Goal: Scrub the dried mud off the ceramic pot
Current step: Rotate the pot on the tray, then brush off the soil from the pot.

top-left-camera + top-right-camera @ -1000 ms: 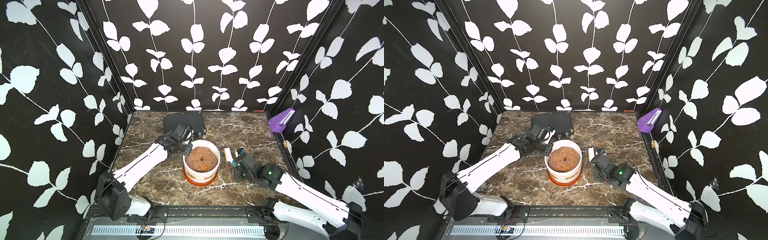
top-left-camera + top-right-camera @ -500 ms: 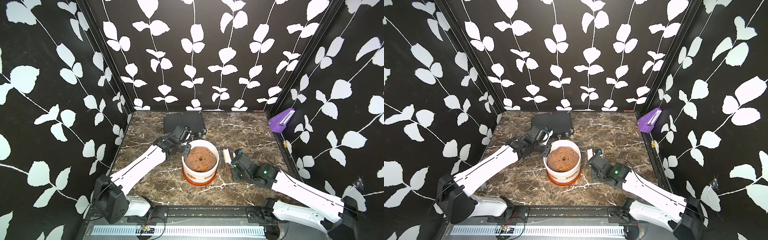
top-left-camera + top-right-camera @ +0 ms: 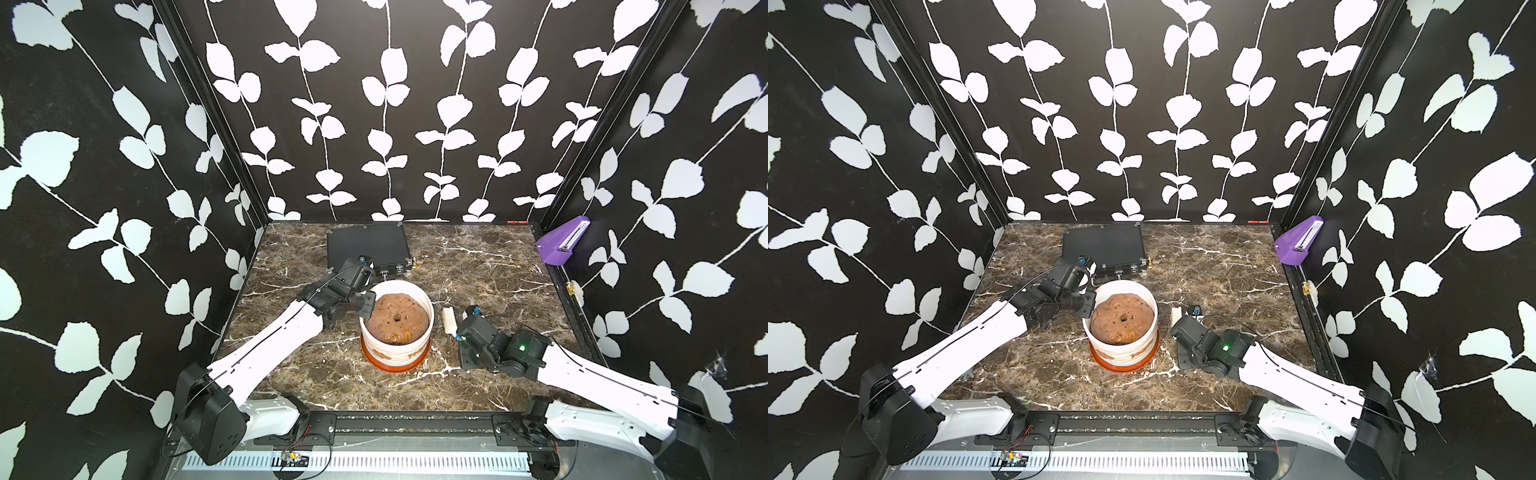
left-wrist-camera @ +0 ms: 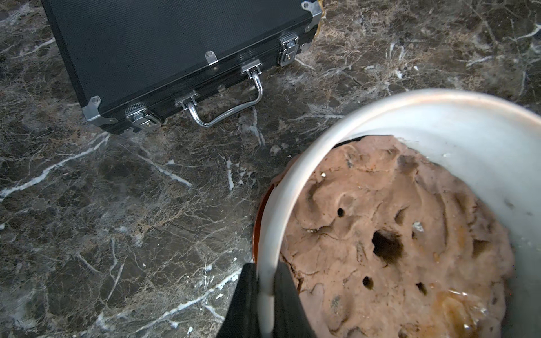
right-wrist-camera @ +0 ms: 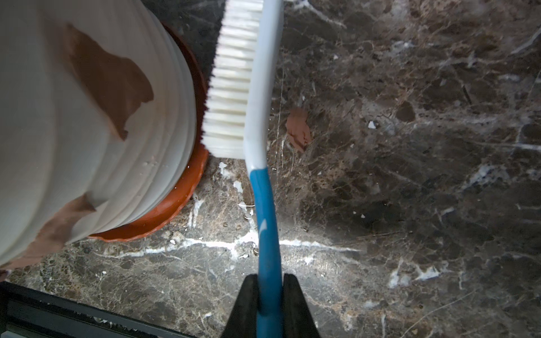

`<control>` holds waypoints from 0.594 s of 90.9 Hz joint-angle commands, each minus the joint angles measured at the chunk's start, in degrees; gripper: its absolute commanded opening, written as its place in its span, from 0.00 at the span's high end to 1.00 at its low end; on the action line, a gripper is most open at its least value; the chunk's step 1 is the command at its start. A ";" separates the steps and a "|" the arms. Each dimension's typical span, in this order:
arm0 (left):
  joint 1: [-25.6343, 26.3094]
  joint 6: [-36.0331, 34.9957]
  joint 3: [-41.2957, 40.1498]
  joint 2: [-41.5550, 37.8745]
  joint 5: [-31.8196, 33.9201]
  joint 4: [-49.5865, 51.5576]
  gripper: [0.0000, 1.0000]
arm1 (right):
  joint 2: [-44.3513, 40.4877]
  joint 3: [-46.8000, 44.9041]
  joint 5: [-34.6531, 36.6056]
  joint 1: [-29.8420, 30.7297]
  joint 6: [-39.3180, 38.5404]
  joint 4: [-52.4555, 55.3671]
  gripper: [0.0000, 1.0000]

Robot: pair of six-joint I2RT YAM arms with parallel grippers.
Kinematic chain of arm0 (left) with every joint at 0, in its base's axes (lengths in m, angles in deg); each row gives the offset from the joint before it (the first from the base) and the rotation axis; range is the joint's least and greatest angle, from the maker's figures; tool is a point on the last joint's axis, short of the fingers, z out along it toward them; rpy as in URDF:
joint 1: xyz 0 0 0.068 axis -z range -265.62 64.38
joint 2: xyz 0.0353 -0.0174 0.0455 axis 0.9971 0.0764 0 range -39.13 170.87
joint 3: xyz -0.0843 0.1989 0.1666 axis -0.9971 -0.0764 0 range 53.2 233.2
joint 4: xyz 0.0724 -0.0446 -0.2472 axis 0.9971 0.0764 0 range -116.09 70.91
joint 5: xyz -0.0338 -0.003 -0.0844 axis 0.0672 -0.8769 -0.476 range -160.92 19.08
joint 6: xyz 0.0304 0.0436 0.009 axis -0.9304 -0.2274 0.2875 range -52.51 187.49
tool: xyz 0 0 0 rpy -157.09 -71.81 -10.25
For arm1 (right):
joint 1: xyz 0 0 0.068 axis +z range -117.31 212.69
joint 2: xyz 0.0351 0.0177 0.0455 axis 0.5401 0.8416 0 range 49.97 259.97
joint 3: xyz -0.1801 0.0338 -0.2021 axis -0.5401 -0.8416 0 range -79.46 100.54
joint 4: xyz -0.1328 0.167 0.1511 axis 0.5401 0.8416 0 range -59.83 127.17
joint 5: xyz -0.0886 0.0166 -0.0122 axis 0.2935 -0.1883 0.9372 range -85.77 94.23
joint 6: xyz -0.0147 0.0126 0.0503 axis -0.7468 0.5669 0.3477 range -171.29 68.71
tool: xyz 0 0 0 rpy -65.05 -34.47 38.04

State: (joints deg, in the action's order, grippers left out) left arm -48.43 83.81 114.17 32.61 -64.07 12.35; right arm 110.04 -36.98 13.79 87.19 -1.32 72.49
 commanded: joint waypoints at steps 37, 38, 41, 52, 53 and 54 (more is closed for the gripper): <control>-0.26 1.53 -1.82 -2.79 -1.54 0.43 1.00 | 5.64 0.33 -6.88 0.70 0.72 -10.68 1.00; -0.27 1.53 -1.82 -2.86 -1.52 0.42 1.00 | 5.65 0.33 -7.03 0.70 0.77 -10.90 1.00; -0.27 1.57 -1.82 -2.92 -1.49 0.44 1.00 | 5.59 0.29 -7.49 0.71 0.86 -11.65 1.00; -0.28 1.56 -2.11 -3.12 -1.58 0.33 1.00 | 3.79 -0.46 -9.18 0.70 1.38 -14.59 1.00; -0.28 1.59 -2.14 -3.16 -1.58 0.32 1.00 | 3.63 -0.37 -9.28 0.70 1.45 -14.70 1.00; -0.36 1.60 -2.11 -3.13 -1.58 0.28 1.00 | 3.42 -0.42 -9.38 0.70 1.49 -14.80 1.00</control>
State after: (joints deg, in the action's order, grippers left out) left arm -48.43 84.68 113.19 31.89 -64.64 11.23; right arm 115.55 -37.20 6.75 87.45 -0.24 62.96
